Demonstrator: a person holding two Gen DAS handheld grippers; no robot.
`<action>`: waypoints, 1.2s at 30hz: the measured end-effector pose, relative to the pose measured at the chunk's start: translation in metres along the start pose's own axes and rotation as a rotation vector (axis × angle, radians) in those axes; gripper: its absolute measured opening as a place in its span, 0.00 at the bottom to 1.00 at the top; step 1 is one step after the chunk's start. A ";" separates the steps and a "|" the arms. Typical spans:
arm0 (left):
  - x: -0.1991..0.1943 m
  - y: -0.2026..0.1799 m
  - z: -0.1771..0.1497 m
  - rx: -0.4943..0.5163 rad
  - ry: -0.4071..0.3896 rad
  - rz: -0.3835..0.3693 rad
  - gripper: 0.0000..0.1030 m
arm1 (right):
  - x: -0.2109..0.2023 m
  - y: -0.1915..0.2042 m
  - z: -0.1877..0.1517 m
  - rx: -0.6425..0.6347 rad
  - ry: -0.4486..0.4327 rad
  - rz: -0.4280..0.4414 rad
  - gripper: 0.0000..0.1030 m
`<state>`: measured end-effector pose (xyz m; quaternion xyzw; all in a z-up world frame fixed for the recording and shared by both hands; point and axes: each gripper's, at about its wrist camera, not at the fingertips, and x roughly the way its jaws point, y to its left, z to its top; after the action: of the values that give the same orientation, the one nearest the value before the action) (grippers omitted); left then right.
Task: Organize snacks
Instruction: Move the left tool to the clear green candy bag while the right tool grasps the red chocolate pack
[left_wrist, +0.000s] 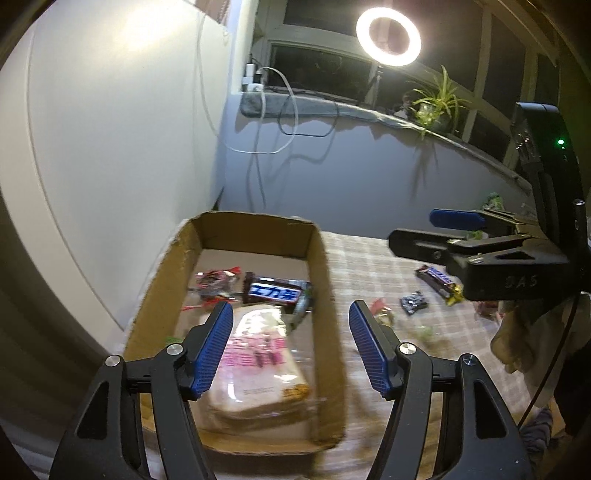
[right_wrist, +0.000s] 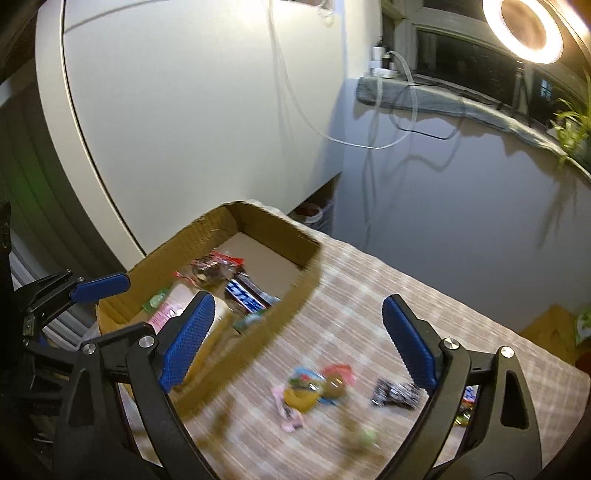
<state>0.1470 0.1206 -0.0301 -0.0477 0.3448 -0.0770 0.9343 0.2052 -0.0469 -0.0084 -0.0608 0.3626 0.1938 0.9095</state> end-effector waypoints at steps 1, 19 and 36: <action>0.000 -0.004 0.000 0.006 0.001 -0.008 0.63 | -0.006 -0.005 -0.003 0.007 -0.004 -0.007 0.95; 0.043 -0.106 -0.019 0.123 0.102 -0.156 0.63 | -0.087 -0.122 -0.092 0.161 0.028 -0.242 0.99; 0.101 -0.152 -0.037 0.218 0.232 -0.156 0.51 | -0.060 -0.183 -0.153 0.245 0.134 -0.283 0.99</action>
<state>0.1815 -0.0482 -0.1011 0.0363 0.4350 -0.1912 0.8791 0.1412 -0.2717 -0.0845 -0.0125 0.4311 0.0140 0.9021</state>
